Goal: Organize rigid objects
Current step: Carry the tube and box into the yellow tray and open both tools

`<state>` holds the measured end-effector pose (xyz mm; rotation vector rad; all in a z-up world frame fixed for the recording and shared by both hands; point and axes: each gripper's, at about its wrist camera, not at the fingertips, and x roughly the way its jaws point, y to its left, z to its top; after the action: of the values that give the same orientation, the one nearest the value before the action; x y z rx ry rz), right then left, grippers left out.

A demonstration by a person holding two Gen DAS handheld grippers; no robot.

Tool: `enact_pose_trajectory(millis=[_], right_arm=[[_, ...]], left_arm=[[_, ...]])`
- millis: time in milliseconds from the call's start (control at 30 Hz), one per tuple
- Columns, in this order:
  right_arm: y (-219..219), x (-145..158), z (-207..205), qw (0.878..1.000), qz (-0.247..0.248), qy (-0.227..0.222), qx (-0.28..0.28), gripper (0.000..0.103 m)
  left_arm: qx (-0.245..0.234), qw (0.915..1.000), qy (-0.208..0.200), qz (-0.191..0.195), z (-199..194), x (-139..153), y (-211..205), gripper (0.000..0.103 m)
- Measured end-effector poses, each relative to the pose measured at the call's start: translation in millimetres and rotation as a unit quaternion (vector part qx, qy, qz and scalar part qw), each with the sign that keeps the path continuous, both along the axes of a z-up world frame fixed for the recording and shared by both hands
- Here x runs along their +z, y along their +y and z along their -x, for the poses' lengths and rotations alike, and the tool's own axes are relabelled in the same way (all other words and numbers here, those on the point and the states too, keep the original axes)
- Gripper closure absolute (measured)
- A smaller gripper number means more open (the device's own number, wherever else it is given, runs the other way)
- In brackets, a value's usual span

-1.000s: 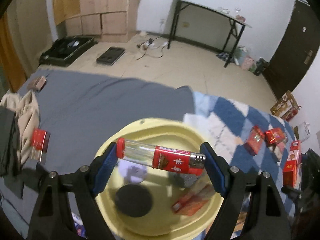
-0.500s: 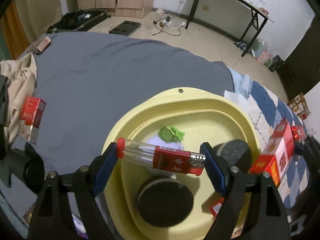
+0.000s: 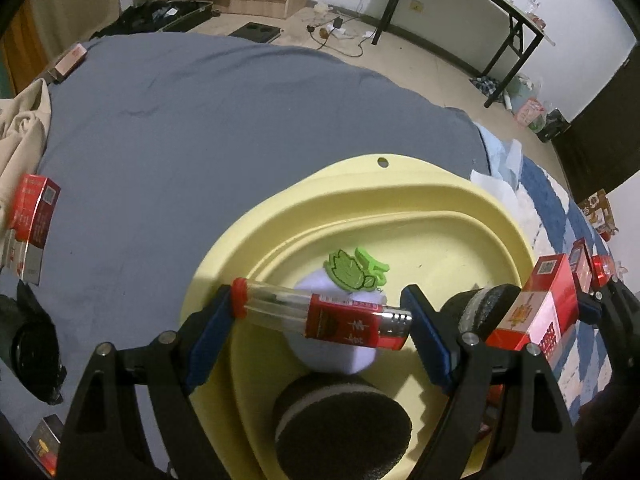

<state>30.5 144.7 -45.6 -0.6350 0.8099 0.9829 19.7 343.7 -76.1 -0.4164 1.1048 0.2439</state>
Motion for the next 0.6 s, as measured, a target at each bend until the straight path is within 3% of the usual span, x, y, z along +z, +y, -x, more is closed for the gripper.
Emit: enact_pose_trajectory(millis=[133, 233, 333, 600], right_arm=[[0, 0, 3, 1.000, -0.004, -0.002, 0.009, 0.010], [-5, 4, 4, 1.000, -0.015, 0.000, 0.009, 0.003], [-17, 12, 5, 0.999, -0.038, 0.010, 0.011, 0.003], [-118, 51, -11, 0.992, -0.111, 0.042, -0.043, 0.003]], left_arm=[[0.012, 0.9997, -0.018, 0.011, 4, 8, 5, 0.007], [0.035, 0.9980, -0.051, -0.015, 12, 29, 7, 0.001], [0.043, 0.9962, -0.073, -0.019, 13, 49, 3, 0.000], [-0.002, 0.9916, -0.116, -0.057, -2, 97, -71, 0.000]])
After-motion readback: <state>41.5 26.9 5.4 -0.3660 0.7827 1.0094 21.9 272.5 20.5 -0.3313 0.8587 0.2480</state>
